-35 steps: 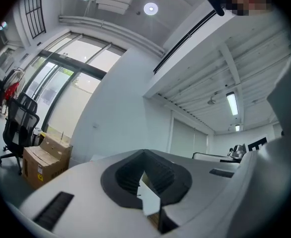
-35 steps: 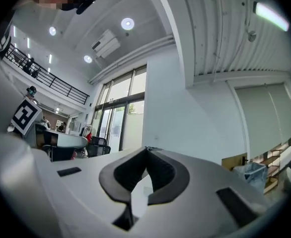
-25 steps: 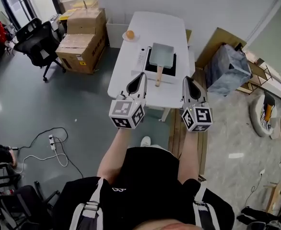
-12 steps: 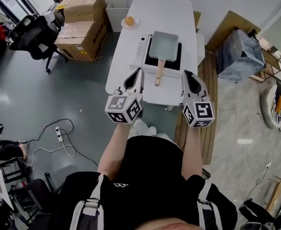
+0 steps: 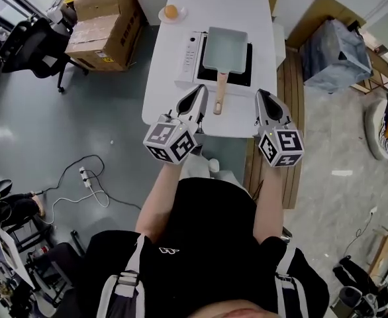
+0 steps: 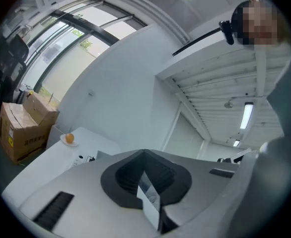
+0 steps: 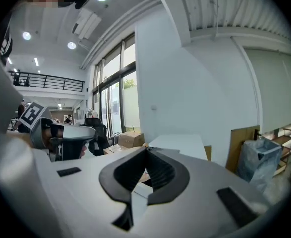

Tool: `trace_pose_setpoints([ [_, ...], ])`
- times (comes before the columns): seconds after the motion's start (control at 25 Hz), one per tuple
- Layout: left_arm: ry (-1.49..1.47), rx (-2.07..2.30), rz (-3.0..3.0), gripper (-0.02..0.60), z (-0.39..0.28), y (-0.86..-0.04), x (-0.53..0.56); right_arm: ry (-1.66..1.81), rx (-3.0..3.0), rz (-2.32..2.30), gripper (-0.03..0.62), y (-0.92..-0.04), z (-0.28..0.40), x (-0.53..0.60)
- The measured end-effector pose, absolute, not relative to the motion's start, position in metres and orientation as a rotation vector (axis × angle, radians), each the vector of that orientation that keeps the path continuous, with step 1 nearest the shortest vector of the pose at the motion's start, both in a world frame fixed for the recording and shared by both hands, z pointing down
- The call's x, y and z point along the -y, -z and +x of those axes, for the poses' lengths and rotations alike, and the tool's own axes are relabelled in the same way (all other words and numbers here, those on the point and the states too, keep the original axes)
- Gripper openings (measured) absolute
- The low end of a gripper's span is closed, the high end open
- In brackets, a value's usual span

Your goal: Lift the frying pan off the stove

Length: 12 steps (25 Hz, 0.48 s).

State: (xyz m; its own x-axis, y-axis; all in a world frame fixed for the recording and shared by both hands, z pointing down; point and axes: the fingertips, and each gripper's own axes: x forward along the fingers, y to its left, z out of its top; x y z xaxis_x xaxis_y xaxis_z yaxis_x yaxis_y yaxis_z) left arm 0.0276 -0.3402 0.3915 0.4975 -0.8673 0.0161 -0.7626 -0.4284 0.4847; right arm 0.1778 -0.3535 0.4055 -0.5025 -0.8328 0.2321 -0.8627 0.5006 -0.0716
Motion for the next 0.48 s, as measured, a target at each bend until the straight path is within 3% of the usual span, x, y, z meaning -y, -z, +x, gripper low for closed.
trace_pose_setpoints([
  [0.48,0.253,1.010,2.212,0.002,0.028,-0.458,0.365,-0.787,2.649,1.029,0.000,-0.479,0.129,0.364],
])
